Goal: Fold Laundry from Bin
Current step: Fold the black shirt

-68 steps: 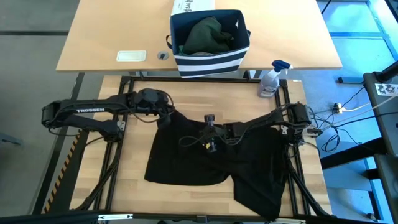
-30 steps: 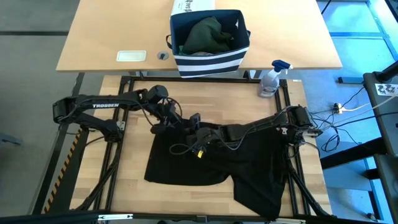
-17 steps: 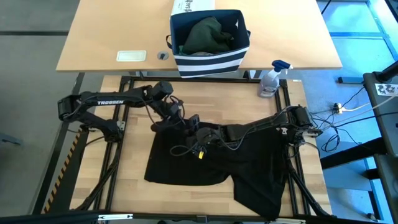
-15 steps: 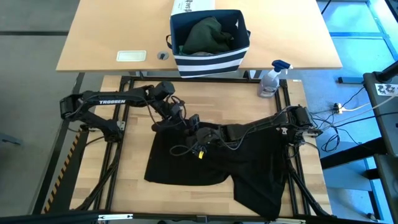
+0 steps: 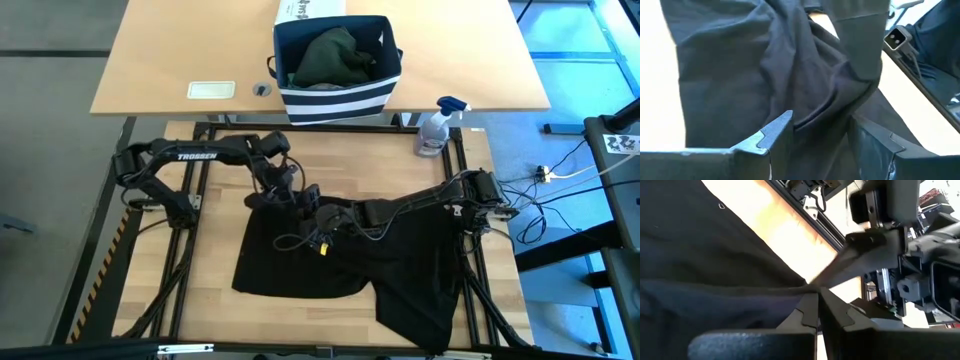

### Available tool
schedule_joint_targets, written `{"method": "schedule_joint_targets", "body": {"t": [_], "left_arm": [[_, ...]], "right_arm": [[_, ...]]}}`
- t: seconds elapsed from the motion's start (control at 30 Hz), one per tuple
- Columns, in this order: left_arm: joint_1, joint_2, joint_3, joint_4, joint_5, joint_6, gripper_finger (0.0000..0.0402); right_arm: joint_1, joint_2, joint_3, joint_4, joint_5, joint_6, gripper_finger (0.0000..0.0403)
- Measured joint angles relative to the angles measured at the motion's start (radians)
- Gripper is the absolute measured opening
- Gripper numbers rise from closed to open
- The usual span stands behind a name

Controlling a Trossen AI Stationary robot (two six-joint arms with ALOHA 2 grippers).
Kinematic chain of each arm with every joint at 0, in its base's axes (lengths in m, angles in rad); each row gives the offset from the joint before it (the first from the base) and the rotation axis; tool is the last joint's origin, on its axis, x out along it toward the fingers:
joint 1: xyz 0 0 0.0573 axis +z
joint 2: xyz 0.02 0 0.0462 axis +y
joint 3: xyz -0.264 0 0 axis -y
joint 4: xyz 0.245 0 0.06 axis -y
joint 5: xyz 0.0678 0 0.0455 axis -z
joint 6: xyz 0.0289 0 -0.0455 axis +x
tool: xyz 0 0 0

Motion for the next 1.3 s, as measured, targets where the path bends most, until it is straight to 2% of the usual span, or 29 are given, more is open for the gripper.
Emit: {"method": "schedule_joint_targets", "body": {"t": [0.23,1.0,1.13,1.3], "left_arm": [[0.032,0.000,0.036,-0.026,0.030,0.055,0.0178],[-0.059,-0.001,0.057,-0.084,0.047,0.135,0.0176],[-0.062,-0.001,0.057,-0.098,0.010,0.157,0.0148],[-0.062,-0.001,0.057,-0.104,-0.054,0.168,0.0052]], "right_arm": [[0.000,0.000,0.000,0.003,-0.014,0.000,0.0004],[0.000,0.000,0.032,-0.003,-0.018,-0.003,0.0005],[0.000,0.000,0.032,-0.002,-0.017,-0.003,0.0005],[0.000,0.000,0.032,-0.003,-0.017,-0.002,0.0005]]}}
